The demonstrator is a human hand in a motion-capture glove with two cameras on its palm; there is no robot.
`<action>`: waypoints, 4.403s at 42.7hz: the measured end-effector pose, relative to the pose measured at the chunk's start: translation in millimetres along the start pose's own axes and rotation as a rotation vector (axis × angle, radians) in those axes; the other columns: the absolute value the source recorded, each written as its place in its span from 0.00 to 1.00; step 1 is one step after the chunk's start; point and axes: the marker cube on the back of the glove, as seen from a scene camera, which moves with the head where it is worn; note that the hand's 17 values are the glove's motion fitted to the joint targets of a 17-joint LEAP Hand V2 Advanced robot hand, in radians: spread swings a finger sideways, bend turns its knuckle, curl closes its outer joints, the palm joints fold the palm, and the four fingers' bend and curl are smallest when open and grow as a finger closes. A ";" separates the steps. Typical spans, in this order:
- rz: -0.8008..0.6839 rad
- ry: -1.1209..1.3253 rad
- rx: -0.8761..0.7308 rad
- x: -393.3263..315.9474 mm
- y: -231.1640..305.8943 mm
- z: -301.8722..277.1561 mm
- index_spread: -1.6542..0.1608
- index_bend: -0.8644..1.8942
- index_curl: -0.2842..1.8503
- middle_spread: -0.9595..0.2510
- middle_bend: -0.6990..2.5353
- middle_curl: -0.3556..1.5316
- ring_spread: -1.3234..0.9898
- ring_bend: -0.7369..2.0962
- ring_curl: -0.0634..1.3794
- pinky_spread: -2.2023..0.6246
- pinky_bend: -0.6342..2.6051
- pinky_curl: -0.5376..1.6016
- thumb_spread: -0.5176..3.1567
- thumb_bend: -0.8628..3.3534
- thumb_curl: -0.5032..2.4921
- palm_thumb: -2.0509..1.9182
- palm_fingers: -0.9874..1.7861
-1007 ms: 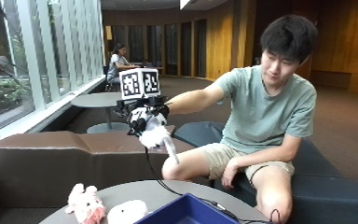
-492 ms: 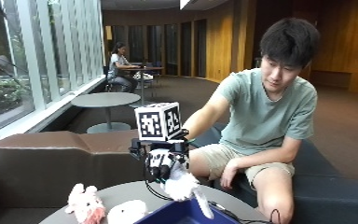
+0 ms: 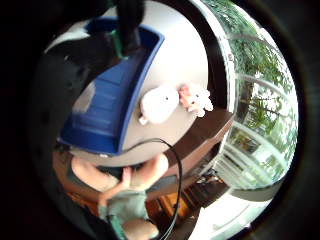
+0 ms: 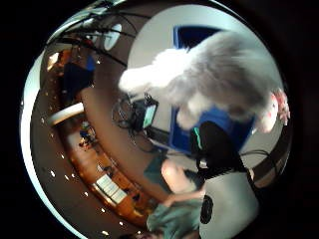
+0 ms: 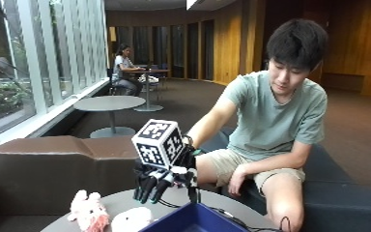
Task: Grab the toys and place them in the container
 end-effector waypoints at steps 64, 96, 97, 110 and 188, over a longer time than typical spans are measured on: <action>0.044 0.005 -0.036 216.3 -14.4 223.1 0.80 0.36 0.21 0.83 0.23 0.28 0.59 0.32 0.22 0.80 0.52 0.42 0.52 0.21 0.32 0.63 0.26; 0.140 -0.113 0.254 226.4 -41.3 189.5 0.73 0.55 0.36 0.54 0.48 0.46 0.38 0.62 0.45 0.66 0.49 0.45 0.35 0.23 0.47 0.73 0.75; 0.143 -0.111 0.242 229.3 -38.1 181.8 0.72 0.56 0.37 0.54 0.48 0.46 0.38 0.63 0.46 0.66 0.49 0.45 0.34 0.23 0.47 0.73 0.74; 0.135 -0.064 0.345 226.4 20.9 28.9 0.69 0.60 0.46 0.49 0.54 0.54 0.37 0.69 0.54 0.65 0.54 0.50 0.28 0.22 0.51 0.72 0.69; 0.152 0.084 0.268 163.4 119.5 -137.5 0.79 0.35 0.36 0.83 0.25 0.41 0.59 0.37 0.33 0.80 0.53 0.44 0.46 0.20 0.36 0.52 0.26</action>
